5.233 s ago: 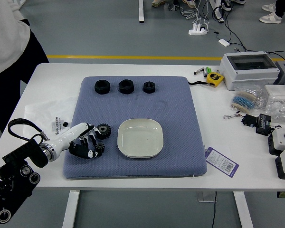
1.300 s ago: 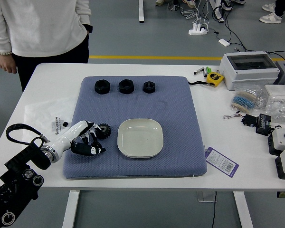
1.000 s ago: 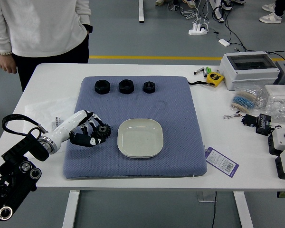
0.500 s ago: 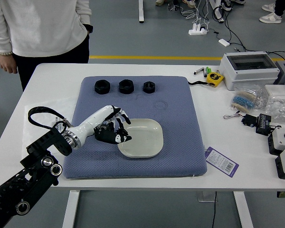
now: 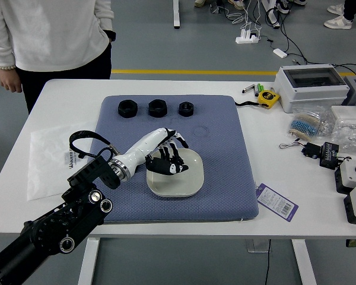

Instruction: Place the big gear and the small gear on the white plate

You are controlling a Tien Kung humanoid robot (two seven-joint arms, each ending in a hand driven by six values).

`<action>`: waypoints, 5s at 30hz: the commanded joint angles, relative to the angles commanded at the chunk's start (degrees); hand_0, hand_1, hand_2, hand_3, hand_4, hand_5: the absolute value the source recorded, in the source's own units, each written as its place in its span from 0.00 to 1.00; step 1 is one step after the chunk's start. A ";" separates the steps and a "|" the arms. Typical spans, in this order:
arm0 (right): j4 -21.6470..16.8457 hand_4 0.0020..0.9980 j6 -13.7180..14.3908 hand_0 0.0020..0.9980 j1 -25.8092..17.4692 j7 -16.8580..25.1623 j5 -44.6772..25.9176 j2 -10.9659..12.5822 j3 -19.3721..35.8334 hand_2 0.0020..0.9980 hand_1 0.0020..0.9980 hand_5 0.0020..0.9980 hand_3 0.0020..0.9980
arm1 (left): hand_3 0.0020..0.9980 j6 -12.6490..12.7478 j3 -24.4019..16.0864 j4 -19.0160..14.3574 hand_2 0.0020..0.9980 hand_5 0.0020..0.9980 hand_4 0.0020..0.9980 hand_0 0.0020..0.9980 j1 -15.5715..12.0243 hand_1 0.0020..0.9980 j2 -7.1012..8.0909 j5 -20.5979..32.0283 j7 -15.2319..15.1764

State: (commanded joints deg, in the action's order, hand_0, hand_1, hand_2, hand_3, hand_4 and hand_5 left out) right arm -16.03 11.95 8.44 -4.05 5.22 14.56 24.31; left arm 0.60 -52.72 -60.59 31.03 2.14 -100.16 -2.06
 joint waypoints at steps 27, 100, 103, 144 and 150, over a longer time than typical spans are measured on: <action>-0.01 0.87 0.07 0.65 -0.63 0.00 0.11 -0.07 0.13 0.74 0.65 0.71 0.61 | 0.62 -1.70 -7.09 -3.85 0.61 0.33 1.00 0.43 -1.61 0.55 1.05 -4.88 0.92; 0.02 0.87 0.09 0.65 -0.31 0.29 -0.96 0.00 -0.37 0.74 0.65 0.71 0.61 | 0.57 -4.92 -3.72 7.96 0.48 0.05 0.72 0.31 0.96 0.39 8.56 -12.84 -1.63; 0.01 0.87 0.10 0.65 -0.40 0.23 -0.76 -0.02 -0.25 0.74 0.65 0.71 0.61 | 0.52 -4.73 -3.48 8.10 0.40 0.00 0.70 0.27 0.78 0.30 8.57 -12.31 -1.72; 0.05 0.86 0.15 0.65 -0.03 0.41 -1.53 0.05 -0.57 0.74 0.65 0.70 0.61 | 0.50 -4.78 -8.73 -4.88 0.33 0.00 0.75 0.26 -0.44 0.22 9.29 -10.85 0.80; 0.03 0.86 0.11 0.65 0.14 0.24 -0.99 0.06 -0.34 0.74 0.65 0.70 0.61 | 0.50 -4.67 -5.90 -4.46 0.33 0.00 0.75 0.26 0.58 0.22 6.48 -10.27 0.87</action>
State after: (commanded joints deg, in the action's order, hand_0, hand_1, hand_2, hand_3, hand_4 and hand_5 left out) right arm -16.00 12.06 8.59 -3.81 4.23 14.62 23.97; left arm -4.07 -58.61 -65.05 31.61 8.61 -110.43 -1.18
